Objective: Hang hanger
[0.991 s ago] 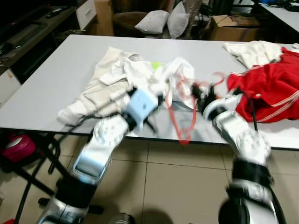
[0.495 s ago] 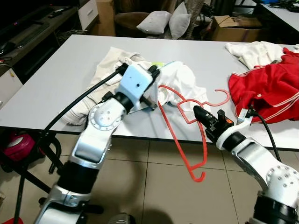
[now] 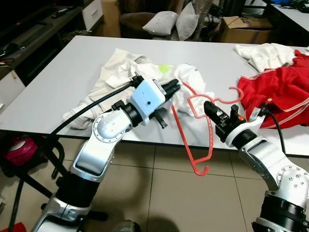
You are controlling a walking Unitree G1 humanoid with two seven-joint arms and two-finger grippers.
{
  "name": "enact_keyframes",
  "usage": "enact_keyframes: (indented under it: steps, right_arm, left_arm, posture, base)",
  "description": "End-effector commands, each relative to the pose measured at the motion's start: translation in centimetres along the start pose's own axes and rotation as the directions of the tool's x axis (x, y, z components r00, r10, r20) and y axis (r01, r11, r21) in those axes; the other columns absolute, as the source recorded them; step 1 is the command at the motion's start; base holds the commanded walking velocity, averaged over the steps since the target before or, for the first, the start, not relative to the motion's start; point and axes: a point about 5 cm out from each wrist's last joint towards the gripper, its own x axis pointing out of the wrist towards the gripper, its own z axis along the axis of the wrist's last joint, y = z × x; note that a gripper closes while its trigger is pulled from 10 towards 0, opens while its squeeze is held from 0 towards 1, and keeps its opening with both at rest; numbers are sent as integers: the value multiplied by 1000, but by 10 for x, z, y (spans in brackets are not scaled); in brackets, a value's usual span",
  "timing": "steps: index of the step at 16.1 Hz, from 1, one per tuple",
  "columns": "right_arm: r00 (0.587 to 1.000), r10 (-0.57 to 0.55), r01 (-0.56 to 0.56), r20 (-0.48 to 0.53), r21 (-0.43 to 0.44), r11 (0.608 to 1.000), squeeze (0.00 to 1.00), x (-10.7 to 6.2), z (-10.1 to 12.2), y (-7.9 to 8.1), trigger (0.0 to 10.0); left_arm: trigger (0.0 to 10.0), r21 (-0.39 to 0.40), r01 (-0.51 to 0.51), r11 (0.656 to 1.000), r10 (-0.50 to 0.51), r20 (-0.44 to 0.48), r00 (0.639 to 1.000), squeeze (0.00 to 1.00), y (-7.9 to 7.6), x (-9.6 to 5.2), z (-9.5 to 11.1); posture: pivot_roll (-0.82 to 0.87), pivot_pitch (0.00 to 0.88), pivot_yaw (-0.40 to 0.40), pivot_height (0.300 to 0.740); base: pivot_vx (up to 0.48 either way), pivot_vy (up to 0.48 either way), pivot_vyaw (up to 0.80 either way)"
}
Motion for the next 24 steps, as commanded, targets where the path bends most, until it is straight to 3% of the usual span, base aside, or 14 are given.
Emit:
enact_keyframes:
  steps: [1, 6, 9, 12, 14, 15, 18, 22, 24]
  right_arm:
    - [1000, -9, 9, -3, 24, 1000, 0, 1, 0, -3, 10000]
    - [998, -49, 54, -50, 102, 993, 0, 4, -9, -17, 10000]
    - [996, -72, 77, -44, 133, 988, 0, 9, -6, -25, 10000]
    - [996, -91, 89, 8, 152, 984, 0, 17, 5, -27, 10000]
    - [994, -84, 73, 66, 163, 984, 0, 24, 18, -22, 10000]
    - [993, -54, 39, 109, 140, 989, 0, 28, 28, -13, 10000]
    - [969, 40, -56, 242, 57, 997, 0, 35, 47, 10, 10000]
    - [933, 14, -59, 359, 114, 992, 0, 44, 53, 12, 10000]
    - [920, -10, -46, 392, 135, 990, 0, 59, 46, 16, 10000]
  left_arm:
    - [0, 17, 27, 999, -27, 41, 999, 0, -1, 0, 8]
    - [0, 27, 10, 1000, -13, 104, 994, 0, 4, -1, 18]
    - [0, -3, 143, 990, -141, 133, 981, 0, -10, -3, 21]
    - [0, -40, 254, 966, -248, 107, 963, 0, -23, -7, 16]
    - [0, -51, 273, 961, -271, 34, 962, 0, -27, -9, 5]
    - [0, -45, 253, 966, -255, -51, 965, 0, -25, -11, -7]
    - [0, -42, 82, 996, -88, -190, 978, 0, -10, -14, -28]
    - [0, -121, 83, 989, -102, -156, 983, 0, -16, -9, -24]
    - [0, -193, 181, 964, -200, -86, 976, 0, -33, -2, -14]
  posture:
    - [12, 0, 22, 740]
    - [24, 2, 11, 740]
    - [23, 5, 16, 740]
    - [20, 3, 20, 740]
    - [22, 2, 18, 740]
    - [23, 2, 16, 740]
    - [24, 2, 13, 740]
    - [21, 0, 16, 740]
    - [19, 0, 21, 740]
  base:
    - [0, 0, 0]
    - [0, 0, 0]
    - [0, 0, 0]
    - [0, 0, 0]
    - [0, 0, 0]
    - [0, 0, 0]
    - [0, 0, 0]
    - [0, 0, 0]
    - [0, 0, 0]
